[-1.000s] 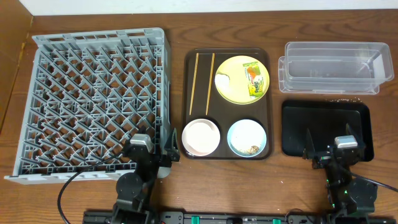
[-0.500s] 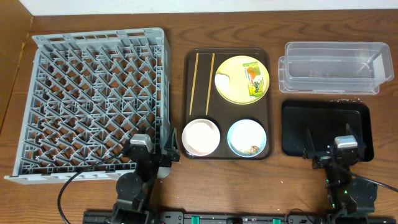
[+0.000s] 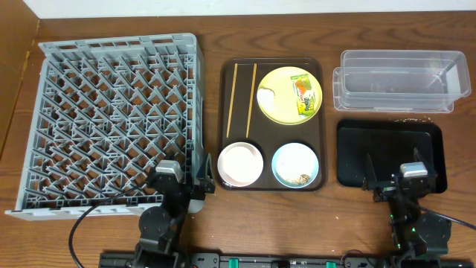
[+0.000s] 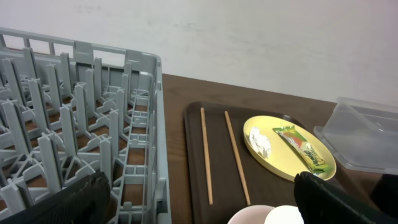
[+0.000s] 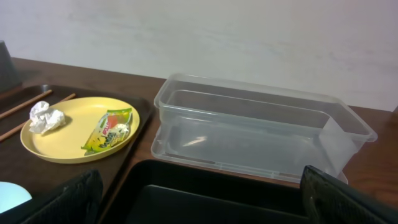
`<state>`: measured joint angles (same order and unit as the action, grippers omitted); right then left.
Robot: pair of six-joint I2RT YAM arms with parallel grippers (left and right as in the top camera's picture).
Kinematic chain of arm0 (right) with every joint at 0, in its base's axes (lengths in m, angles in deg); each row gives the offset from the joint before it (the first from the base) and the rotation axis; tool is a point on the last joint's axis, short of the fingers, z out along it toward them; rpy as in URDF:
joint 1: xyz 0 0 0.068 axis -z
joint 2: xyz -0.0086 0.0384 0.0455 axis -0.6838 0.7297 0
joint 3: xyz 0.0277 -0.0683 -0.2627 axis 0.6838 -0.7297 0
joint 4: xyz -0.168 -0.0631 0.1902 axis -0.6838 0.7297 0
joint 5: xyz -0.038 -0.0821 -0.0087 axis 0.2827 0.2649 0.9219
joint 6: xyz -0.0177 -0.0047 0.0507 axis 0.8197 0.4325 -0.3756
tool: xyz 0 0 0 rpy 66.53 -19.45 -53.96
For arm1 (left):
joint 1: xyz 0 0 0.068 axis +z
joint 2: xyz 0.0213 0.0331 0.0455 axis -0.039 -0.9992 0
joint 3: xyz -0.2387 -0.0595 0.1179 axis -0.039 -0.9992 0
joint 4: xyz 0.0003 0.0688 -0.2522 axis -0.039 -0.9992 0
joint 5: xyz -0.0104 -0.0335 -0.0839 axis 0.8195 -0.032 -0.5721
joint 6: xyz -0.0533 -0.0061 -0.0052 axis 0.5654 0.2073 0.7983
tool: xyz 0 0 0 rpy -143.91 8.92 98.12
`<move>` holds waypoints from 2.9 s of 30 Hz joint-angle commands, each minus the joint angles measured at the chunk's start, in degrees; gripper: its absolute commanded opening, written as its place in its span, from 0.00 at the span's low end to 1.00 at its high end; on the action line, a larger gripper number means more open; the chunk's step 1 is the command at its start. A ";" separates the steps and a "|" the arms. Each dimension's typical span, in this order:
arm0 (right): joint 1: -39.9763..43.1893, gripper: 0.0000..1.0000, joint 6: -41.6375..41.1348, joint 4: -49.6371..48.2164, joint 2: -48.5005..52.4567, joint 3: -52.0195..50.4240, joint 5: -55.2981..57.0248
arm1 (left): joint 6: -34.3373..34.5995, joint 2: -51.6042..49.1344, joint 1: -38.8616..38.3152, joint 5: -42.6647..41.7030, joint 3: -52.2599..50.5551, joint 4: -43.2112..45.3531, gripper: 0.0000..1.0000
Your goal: Sort waste into correct bins and load items into the dishwasher
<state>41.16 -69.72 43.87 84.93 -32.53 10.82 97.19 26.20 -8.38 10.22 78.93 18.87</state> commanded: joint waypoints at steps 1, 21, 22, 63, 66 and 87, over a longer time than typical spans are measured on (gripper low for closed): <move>0.46 0.99 0.55 0.04 -0.31 -0.22 0.13 | -0.13 0.09 -0.20 0.31 -0.92 -2.05 0.95; 0.46 0.99 -1.68 -1.36 -0.31 -0.22 -5.11 | -0.13 0.09 -0.20 0.31 -0.92 -2.05 0.95; 0.46 0.99 -2.62 -2.03 -0.31 -0.20 -8.55 | -0.13 0.09 -0.20 0.31 -0.92 -2.05 0.95; -23.50 0.94 -9.03 46.36 103.69 92.43 1.49 | -0.13 0.09 -0.20 0.31 -0.92 -2.05 0.95; -23.98 0.99 -12.74 42.25 109.00 92.43 10.14 | -0.13 0.09 -0.20 0.31 -0.92 -2.05 0.95; -23.04 0.01 -18.53 36.79 125.20 93.74 11.98 | -0.15 0.09 -0.20 0.31 -0.92 -2.05 0.95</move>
<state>17.36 -86.02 79.02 210.58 59.73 21.80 97.19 26.13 -8.38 10.22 78.97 18.76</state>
